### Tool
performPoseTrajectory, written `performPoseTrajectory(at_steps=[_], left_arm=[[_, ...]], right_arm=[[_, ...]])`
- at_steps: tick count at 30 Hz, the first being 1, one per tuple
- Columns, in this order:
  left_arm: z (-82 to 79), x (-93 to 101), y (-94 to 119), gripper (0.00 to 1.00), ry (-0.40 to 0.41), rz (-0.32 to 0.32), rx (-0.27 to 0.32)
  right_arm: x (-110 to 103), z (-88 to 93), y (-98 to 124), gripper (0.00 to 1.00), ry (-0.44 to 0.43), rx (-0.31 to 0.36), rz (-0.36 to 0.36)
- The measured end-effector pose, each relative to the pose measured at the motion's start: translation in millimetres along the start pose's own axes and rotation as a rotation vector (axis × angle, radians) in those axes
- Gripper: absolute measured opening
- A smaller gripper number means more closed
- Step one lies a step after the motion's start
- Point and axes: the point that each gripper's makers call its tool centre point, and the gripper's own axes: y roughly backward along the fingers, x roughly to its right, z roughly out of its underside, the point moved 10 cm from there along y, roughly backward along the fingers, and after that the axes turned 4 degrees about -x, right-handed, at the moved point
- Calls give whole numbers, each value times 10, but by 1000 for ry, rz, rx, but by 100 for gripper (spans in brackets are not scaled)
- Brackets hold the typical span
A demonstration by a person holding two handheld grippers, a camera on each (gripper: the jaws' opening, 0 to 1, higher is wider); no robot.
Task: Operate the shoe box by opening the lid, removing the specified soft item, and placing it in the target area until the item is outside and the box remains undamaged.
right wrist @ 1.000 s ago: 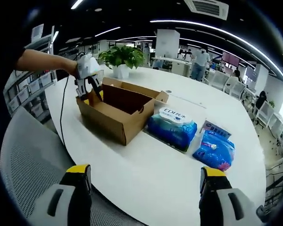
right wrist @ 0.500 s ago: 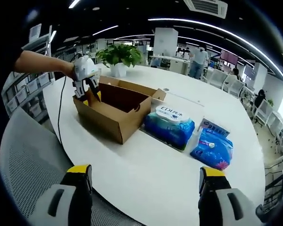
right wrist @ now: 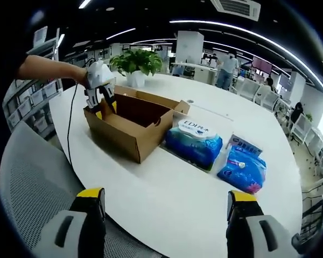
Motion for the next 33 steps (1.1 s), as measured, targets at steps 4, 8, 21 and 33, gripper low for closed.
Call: performPoseTrajectory(at_steps=[4, 8, 21, 33], left_arm=[[-12, 14, -7, 40, 1, 30, 3], [3, 18, -26, 40, -2, 59, -6], [11, 17, -113, 42, -3, 119, -16], [-7, 20, -125, 42, 1, 105, -7]], right_arm=[[-6, 1, -5, 93, 4, -3, -3], [-8, 8, -9, 93, 4, -5, -3], [-15, 30, -26, 93, 1, -14, -5], [-16, 46, -50, 92, 2, -17, -13]])
